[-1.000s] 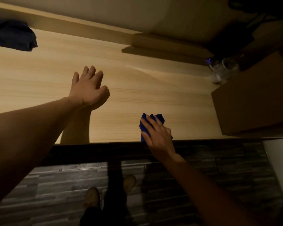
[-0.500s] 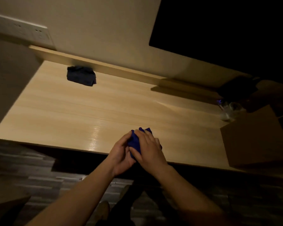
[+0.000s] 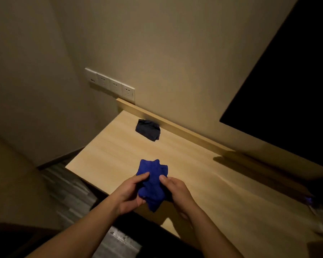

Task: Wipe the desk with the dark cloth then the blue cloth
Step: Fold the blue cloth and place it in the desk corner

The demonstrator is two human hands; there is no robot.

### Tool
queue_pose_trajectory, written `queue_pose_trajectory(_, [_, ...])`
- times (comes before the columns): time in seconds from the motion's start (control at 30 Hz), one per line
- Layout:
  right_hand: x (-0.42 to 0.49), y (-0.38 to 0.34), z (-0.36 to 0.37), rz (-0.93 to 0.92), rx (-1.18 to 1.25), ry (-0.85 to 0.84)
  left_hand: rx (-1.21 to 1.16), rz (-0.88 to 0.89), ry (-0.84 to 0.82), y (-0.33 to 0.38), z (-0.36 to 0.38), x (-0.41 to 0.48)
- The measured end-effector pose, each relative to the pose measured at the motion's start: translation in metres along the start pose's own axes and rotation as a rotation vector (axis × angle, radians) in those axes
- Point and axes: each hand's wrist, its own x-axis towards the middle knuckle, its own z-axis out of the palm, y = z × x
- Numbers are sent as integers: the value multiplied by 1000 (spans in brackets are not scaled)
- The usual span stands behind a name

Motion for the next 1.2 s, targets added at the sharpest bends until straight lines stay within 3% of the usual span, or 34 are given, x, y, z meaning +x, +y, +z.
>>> queue_pose_trajectory(0.1, [21, -25, 18, -9, 7, -36, 42, 50, 52, 31, -9, 3])
queue_pose_trajectory(0.33, [95, -59, 84, -62, -46, -24, 411, 187, 189, 124, -37, 25])
queue_pose_trajectory(0.57, [198, -99, 156, -76, -52, 265, 705, 224, 310, 243, -97, 91])
queue_pose_trajectory(0.8, [321, -128, 190, -58, -56, 496, 1022, 266, 187, 348, -143, 195])
queue_pose_trajectory(0.87, [348, -121, 190, 1, -233, 541, 1318, 247, 248, 362, -161, 223])
queue_pose_trajectory(0.93, [359, -106, 190, 49, -579, 586, 1665, 275, 308, 361, -183, 239])
queue_pose_trajectory(1.03, [363, -93, 193, 13, -1002, 506, 1960, 378, 125, 348, -211, 254])
queue_pose_trajectory(1.2, [387, -91, 195, -14, -1294, 346, 2248, 482, -101, 343, -225, 294])
